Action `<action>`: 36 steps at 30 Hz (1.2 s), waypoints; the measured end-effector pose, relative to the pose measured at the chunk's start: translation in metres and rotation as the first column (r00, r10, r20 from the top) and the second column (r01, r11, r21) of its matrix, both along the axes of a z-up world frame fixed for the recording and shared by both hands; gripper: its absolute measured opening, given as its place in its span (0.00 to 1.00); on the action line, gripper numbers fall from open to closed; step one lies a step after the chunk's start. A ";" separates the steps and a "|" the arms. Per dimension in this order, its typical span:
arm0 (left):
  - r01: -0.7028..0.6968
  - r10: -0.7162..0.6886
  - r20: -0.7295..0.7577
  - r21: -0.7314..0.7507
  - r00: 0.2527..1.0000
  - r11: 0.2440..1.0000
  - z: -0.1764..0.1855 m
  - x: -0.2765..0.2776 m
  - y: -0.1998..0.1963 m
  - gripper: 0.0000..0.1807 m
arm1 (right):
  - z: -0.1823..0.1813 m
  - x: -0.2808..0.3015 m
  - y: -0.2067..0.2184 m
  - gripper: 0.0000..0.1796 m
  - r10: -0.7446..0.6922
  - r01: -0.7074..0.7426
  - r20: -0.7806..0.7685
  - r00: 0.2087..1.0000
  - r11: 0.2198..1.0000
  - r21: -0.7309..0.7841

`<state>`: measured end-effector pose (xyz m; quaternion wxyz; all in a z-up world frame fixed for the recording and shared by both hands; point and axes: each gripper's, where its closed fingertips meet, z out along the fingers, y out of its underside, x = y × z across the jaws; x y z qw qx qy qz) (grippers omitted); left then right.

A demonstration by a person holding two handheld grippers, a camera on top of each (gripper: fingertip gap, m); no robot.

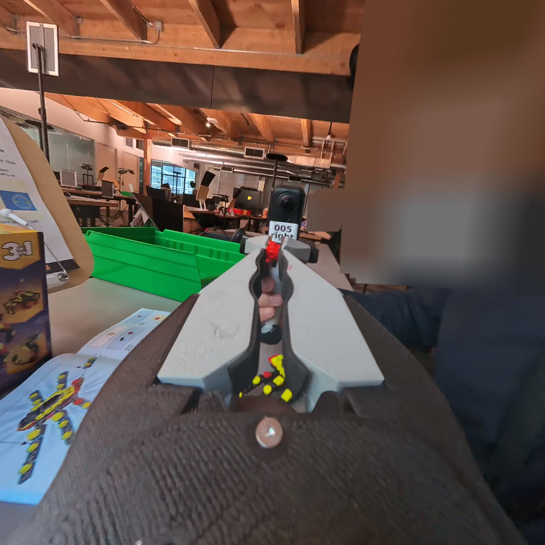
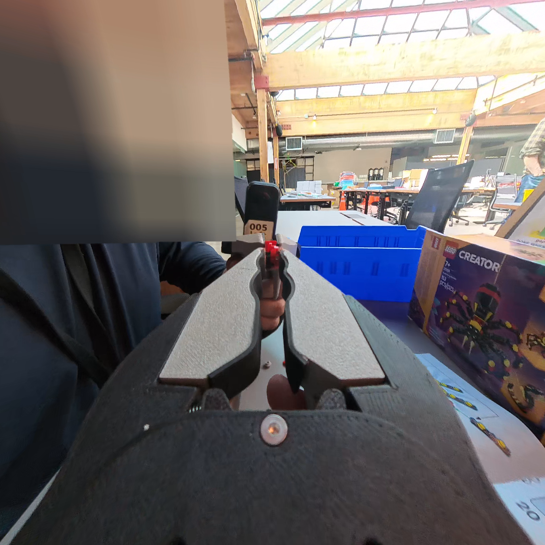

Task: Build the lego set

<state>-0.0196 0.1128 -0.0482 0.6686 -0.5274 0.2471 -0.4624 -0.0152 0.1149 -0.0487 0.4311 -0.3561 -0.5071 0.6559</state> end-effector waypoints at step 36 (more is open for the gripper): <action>-0.006 0.012 -0.025 0.217 1.000 0.976 0.017 0.016 -0.022 0.03 | 0.020 0.009 -0.026 0.03 -0.019 0.059 -0.177 0.984 0.973 0.222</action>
